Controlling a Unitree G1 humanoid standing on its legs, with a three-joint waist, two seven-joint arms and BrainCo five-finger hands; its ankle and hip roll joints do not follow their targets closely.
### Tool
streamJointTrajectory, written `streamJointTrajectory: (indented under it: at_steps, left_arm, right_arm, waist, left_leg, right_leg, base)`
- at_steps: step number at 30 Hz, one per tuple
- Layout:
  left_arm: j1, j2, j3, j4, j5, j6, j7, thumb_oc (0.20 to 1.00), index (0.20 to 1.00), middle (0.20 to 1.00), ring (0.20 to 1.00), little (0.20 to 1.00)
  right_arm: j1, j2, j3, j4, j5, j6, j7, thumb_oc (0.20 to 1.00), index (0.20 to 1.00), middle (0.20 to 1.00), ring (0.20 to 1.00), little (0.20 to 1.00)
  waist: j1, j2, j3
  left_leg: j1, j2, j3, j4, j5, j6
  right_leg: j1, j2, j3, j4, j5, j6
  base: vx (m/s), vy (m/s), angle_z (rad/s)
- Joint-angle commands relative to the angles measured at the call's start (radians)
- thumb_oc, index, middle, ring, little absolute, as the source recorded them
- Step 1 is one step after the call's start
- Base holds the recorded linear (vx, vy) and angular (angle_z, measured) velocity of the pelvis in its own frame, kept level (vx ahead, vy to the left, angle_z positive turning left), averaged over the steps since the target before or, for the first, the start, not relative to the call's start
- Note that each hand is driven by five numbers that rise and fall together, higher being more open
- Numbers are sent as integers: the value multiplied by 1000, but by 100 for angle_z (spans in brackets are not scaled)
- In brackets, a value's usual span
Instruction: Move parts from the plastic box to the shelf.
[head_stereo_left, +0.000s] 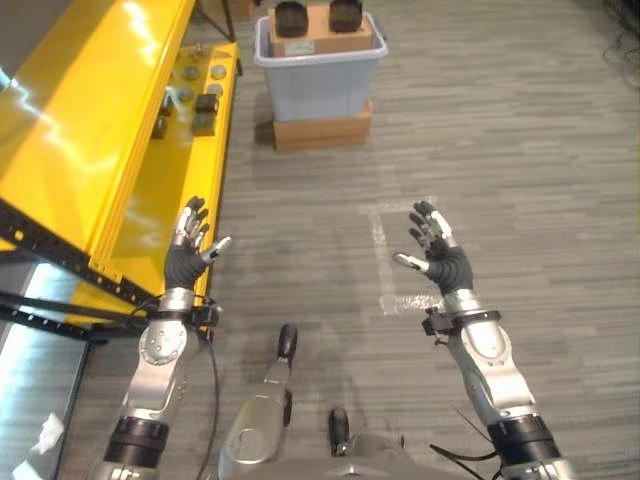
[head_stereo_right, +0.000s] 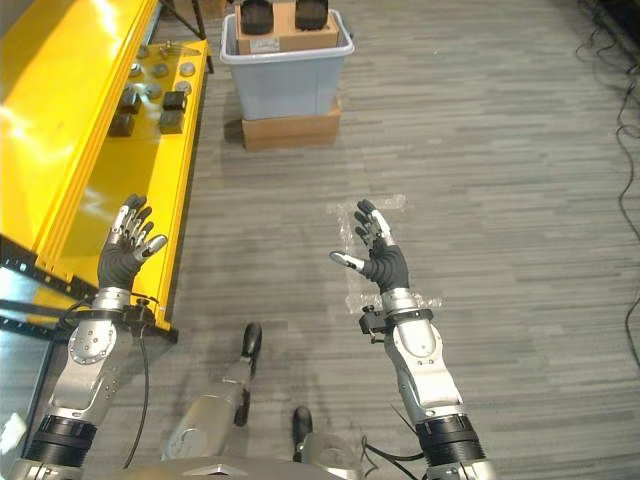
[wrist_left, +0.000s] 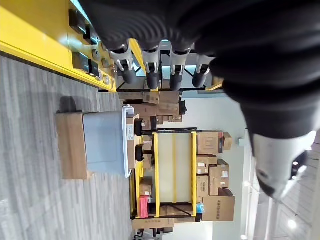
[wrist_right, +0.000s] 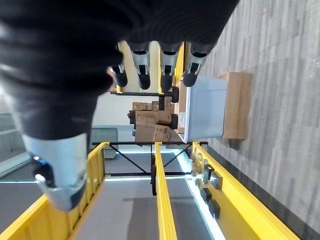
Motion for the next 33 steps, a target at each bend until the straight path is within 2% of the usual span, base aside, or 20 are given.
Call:
streamJointTrajectory:
  at_steps: [1,2,3,4,5,6,8,9,10,11,13,15,17,19,22,24,26,29,30,33]
  left_arm:
    - [-6,115,-22,-107,35,-39,-13,1000,1000,1000,1000,1000]
    - [-6,115,-22,-107,35,-39,-13,1000,1000,1000,1000,1000]
    - [-11,123,-28,-108,26,-34,-14,1000,1000,1000,1000,1000]
    - [-11,123,-28,-108,26,-34,-14,1000,1000,1000,1000,1000]
    - [-35,130,-34,-103,31,-32,-12,1000,1000,1000,1000,1000]
    - [-57,131,-35,-105,39,-31,-12,1000,1000,1000,1000,1000]
    - [-59,124,-39,-112,21,-33,-26,1000,1000,1000,1000,1000]
    - [-59,124,-39,-112,21,-33,-26,1000,1000,1000,1000,1000]
    - [-52,121,-42,-123,26,-30,-37,1000,1000,1000,1000,1000]
    - [-45,117,-35,-125,34,-29,-39,1000,1000,1000,1000,1000]
    - [-46,105,-29,-110,46,-38,-39,1000,1000,1000,1000,1000]
    - [-48,97,-26,-97,55,-41,-39,1000,1000,1000,1000,1000]
    - [-47,83,-37,-85,42,-45,-60,1000,1000,1000,1000,1000]
    - [-40,64,-43,-81,20,-41,-67,1000,1000,1000,1000,1000]
    - [-18,58,-36,-74,-19,-35,-76,1000,1000,1000,1000,1000]
    - [-9,66,-23,-81,-34,-32,-77,1000,1000,1000,1000,1000]
    - [-9,62,-21,-85,-48,-31,-70,1000,1000,1000,1000,1000]
    - [-9,55,-25,-89,-59,-29,-74,1000,1000,1000,1000,1000]
    - [11,54,-24,-97,-47,-24,-80,1000,1000,1000,1000,1000]
    - [11,54,-24,-97,-47,-24,-80,1000,1000,1000,1000,1000]
  right_arm:
    - [1,49,6,-85,60,-40,20,1000,1000,1000,1000,1000]
    - [1,49,6,-85,60,-40,20,1000,1000,1000,1000,1000]
    - [-16,58,26,-83,73,-30,26,1000,1000,1000,1000,1000]
    - [-16,58,26,-83,73,-30,26,1000,1000,1000,1000,1000]
    - [-27,64,45,-70,48,-23,23,1000,1000,1000,1000,1000]
    - [-31,59,51,-80,4,-9,30,1000,1000,1000,1000,1000]
    - [-33,55,51,-81,8,-8,40,1000,1000,1000,1000,1000]
    - [-34,55,50,-80,9,-8,40,1000,1000,1000,1000,1000]
    - [-44,54,60,-64,15,-5,37,1000,1000,1000,1000,1000]
    - [-43,55,67,-57,15,-5,36,1000,1000,1000,1000,1000]
    - [-31,54,70,-50,14,-4,42,1000,1000,1000,1000,1000]
    - [-25,47,70,-48,-2,-4,48,1000,1000,1000,1000,1000]
    - [6,24,59,-57,-32,-4,58,1000,1000,1000,1000,1000]
    - [19,6,56,-47,-31,-7,61,1000,1000,1000,1000,1000]
    - [26,-6,55,-32,16,-6,67,1000,1000,1000,1000,1000]
    - [25,-17,43,-27,41,-5,66,1000,1000,1000,1000,1000]
    - [24,-33,29,-18,35,0,53,1000,1000,1000,1000,1000]
    - [28,-41,18,-16,24,4,41,1000,1000,1000,1000,1000]
    - [19,-46,13,6,6,-2,30,1000,1000,1000,1000,1000]
    - [19,-46,14,7,6,-2,30,1000,1000,1000,1000,1000]
  waist:
    - [-11,-78,-100]
    - [-11,-78,-100]
    - [-19,-63,-85]
    - [-19,-63,-85]
    - [-34,-29,-66]
    - [-63,-18,-48]
    - [-78,-18,-44]
    - [-80,-14,-43]
    - [-85,-25,-51]
    - [-93,-24,-56]
    - [-108,-34,-60]
    - [-115,-33,-64]
    - [-124,-36,-83]
    - [-135,-17,-92]
    - [-127,-2,-83]
    - [-114,-24,-66]
    - [-101,-50,-50]
    - [-81,-53,-47]
    - [-42,-29,-67]
    - [-41,-31,-68]
  left_leg:
    - [87,-32,18,-37,62,45]
    - [87,-32,18,-37,62,45]
    - [124,-26,16,-38,46,67]
    - [124,-26,16,-38,46,67]
    - [211,7,15,-73,19,76]
    - [298,18,16,-113,-16,72]
    - [356,25,29,-118,-65,60]
    - [356,29,26,-118,-64,59]
    - [396,22,45,-125,-101,43]
    - [433,35,49,-137,-127,28]
    - [482,41,46,-137,-170,15]
    - [512,50,44,-130,-199,9]
    - [544,74,15,-63,-238,-12]
    - [524,101,6,66,-202,-43]
    - [427,117,4,369,-54,-87]
    - [327,92,17,581,45,-113]
    - [213,122,100,666,30,-97]
    - [127,135,153,596,-26,-77]
    - [98,96,205,128,-35,-52]
    - [107,91,207,105,-20,-51]
  right_leg:
    - [59,-106,-50,368,138,210]
    - [59,-106,-50,368,138,210]
    - [-7,-109,-59,525,225,217]
    - [-7,-109,-59,525,225,217]
    - [-111,-124,-133,682,228,207]
    - [-175,-196,-244,652,150,193]
    - [-215,-226,-329,468,101,184]
    - [-209,-221,-334,457,107,182]
    - [-246,-227,-400,242,95,181]
    - [-232,-184,-413,101,124,185]
    - [-255,-137,-358,-29,176,202]
    - [-269,-130,-331,-49,195,210]
    - [-239,-125,-300,-38,200,185]
    - [-203,-104,-301,-19,178,155]
    - [-122,-70,-305,-35,128,106]
    - [-67,-72,-302,-63,107,82]
    - [-15,-88,-310,-83,82,66]
    - [34,-90,-310,-112,65,69]
    - [99,-76,-316,-152,37,108]
    - [98,-79,-315,-152,40,109]
  base:
    - [396,230,-37]
    - [362,240,-32]
    - [104,84,-1]
    - [351,212,0]
    - [564,171,0]
    - [710,174,13]
    - [508,-18,37]
    - [519,-134,28]
    - [515,-160,27]
    - [676,-199,23]
    - [550,-159,-2]
    - [369,-119,-10]
    - [591,-268,40]
    - [567,-288,57]
    - [405,-249,35]
    - [367,-289,-6]
    - [379,-239,-19]
    - [427,-20,4]
    - [522,104,-15]
    - [214,44,-27]
